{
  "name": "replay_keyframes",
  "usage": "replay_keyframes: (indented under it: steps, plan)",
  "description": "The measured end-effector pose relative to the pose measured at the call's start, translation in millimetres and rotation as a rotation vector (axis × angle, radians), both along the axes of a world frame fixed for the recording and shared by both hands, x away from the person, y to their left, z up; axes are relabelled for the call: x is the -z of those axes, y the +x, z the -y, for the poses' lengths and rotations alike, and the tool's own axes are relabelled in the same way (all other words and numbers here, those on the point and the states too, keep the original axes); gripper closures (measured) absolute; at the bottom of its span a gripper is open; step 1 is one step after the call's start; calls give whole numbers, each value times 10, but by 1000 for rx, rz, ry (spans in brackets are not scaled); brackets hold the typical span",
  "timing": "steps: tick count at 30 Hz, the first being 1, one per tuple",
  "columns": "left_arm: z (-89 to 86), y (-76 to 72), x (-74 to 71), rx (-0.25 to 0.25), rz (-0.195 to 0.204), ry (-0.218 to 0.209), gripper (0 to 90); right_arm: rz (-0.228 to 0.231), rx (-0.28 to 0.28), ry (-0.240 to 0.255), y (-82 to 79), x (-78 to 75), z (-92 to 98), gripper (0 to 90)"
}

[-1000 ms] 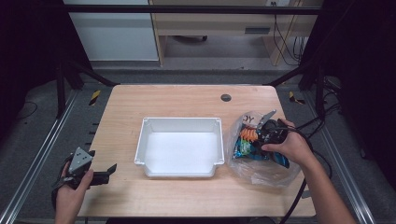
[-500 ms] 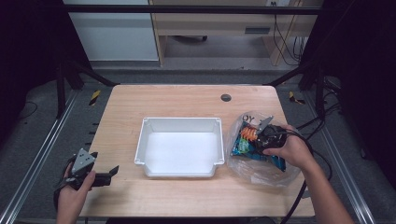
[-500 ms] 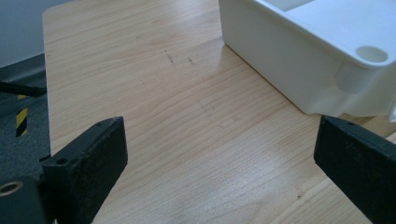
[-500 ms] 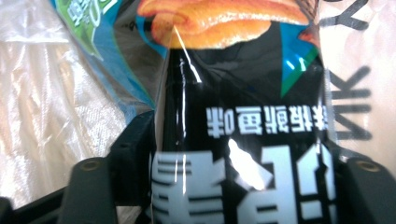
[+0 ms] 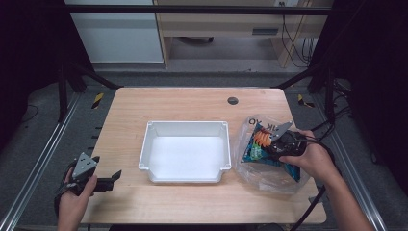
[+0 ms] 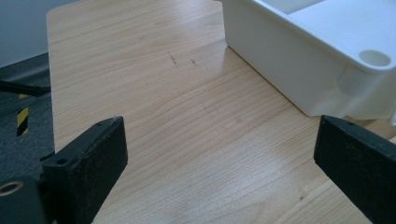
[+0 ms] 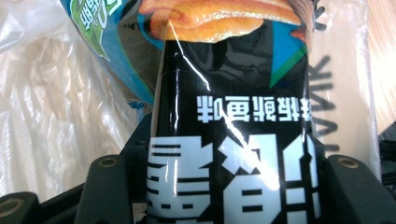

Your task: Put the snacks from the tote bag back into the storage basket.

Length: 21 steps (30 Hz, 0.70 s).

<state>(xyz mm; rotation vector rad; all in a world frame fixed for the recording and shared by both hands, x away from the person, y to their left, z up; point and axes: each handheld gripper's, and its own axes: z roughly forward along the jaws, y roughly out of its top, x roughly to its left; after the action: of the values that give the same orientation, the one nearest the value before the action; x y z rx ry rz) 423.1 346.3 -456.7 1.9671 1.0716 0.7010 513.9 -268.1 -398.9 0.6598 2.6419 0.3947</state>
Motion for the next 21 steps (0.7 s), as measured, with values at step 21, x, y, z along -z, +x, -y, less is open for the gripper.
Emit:
replay_keyframes:
  steps: [21]
  plan:
    - [-2,-8,0,-15,4,6,22,148,-6,172,-319,-414,100,422]
